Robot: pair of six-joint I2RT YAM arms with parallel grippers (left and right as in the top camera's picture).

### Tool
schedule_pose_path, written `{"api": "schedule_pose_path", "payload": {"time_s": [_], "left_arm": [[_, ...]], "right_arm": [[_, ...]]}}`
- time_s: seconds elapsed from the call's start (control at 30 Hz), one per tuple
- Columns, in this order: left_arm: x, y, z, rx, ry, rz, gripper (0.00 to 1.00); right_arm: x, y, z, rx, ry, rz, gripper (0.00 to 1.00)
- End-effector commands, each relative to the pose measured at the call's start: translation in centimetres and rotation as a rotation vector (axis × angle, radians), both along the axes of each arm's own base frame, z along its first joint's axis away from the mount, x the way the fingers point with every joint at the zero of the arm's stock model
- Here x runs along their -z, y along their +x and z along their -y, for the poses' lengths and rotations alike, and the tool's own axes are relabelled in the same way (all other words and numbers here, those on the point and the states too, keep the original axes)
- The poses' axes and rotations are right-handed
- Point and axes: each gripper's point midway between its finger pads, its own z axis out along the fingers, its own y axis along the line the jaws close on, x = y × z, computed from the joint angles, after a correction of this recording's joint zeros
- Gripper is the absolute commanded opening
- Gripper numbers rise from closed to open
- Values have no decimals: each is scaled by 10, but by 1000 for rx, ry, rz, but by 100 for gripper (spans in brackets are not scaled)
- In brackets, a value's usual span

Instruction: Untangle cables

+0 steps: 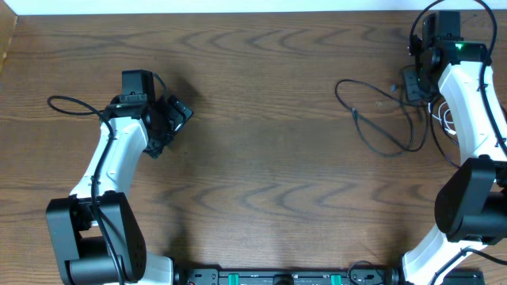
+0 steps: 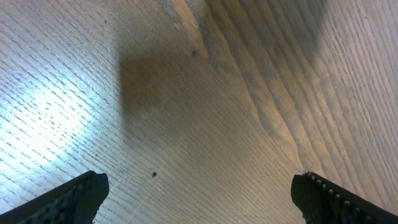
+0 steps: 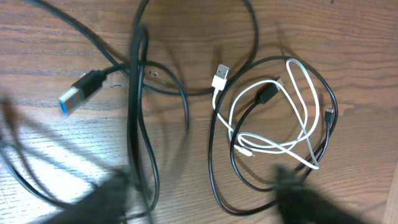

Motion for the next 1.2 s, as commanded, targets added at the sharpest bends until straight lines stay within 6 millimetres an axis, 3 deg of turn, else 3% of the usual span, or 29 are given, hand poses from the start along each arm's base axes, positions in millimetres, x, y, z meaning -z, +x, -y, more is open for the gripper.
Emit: {"api": "schedule_pose_path", "payload": {"time_s": [0.0, 0.23, 0.67, 1.17], "left_arm": [[-2, 2, -3, -4, 14, 5, 99], [-2, 2, -3, -4, 14, 5, 99], [-2, 2, -3, -4, 14, 5, 100], [-2, 2, -3, -4, 14, 5, 100]], "right_arm": [[-4, 0, 3, 15, 4, 15, 99], [-4, 2, 1, 11, 14, 21, 99], [2, 11, -37, -65, 224, 51, 99], [2, 10, -37, -64, 224, 50, 99]]}}
